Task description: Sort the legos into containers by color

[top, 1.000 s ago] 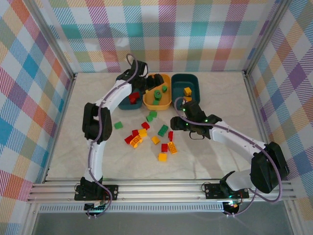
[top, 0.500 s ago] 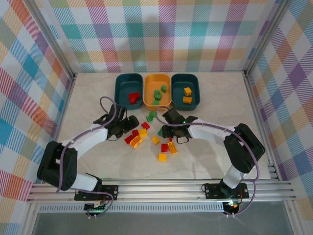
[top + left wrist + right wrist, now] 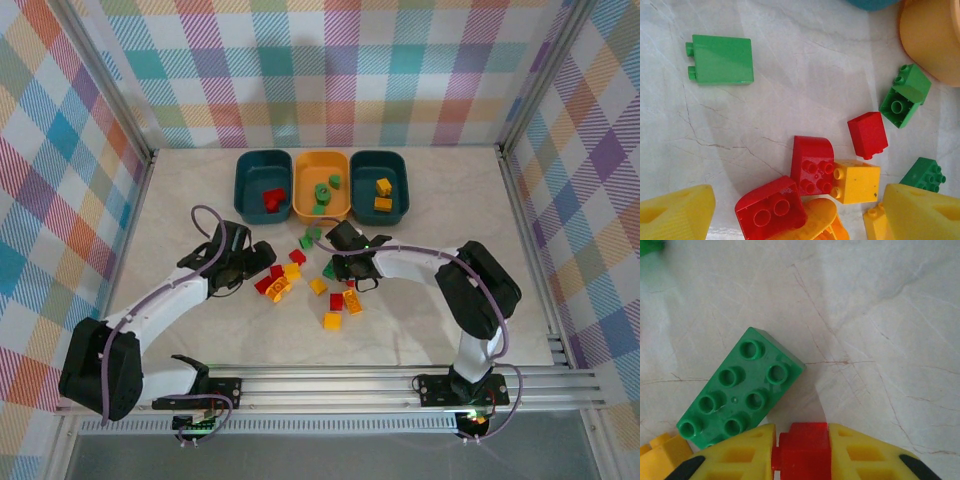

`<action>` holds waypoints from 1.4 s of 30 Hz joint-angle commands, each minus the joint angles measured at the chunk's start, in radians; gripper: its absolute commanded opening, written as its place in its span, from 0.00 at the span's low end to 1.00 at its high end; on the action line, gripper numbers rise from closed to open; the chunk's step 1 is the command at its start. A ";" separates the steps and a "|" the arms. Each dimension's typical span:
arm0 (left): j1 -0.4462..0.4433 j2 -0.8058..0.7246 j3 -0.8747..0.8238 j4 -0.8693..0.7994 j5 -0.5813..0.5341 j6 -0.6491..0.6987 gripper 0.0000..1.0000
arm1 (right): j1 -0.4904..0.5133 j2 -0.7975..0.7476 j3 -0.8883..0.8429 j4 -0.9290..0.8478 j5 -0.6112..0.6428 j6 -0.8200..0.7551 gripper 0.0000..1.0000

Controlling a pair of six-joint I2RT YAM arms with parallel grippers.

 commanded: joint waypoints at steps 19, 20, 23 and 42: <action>0.134 -0.320 -0.271 -0.188 -0.133 -0.199 1.00 | 0.030 0.287 0.716 0.115 -0.097 -0.227 0.22; 0.135 -0.337 -0.274 -0.201 -0.141 -0.197 1.00 | 0.026 0.348 0.803 0.087 -0.095 -0.239 0.22; 0.139 -0.374 -0.269 -0.227 -0.145 -0.181 1.00 | 0.012 0.530 1.070 -0.036 -0.105 -0.258 0.22; 0.131 -0.301 -0.176 -0.036 0.081 -0.065 0.99 | 0.001 0.301 0.960 -0.036 -0.102 -0.361 0.62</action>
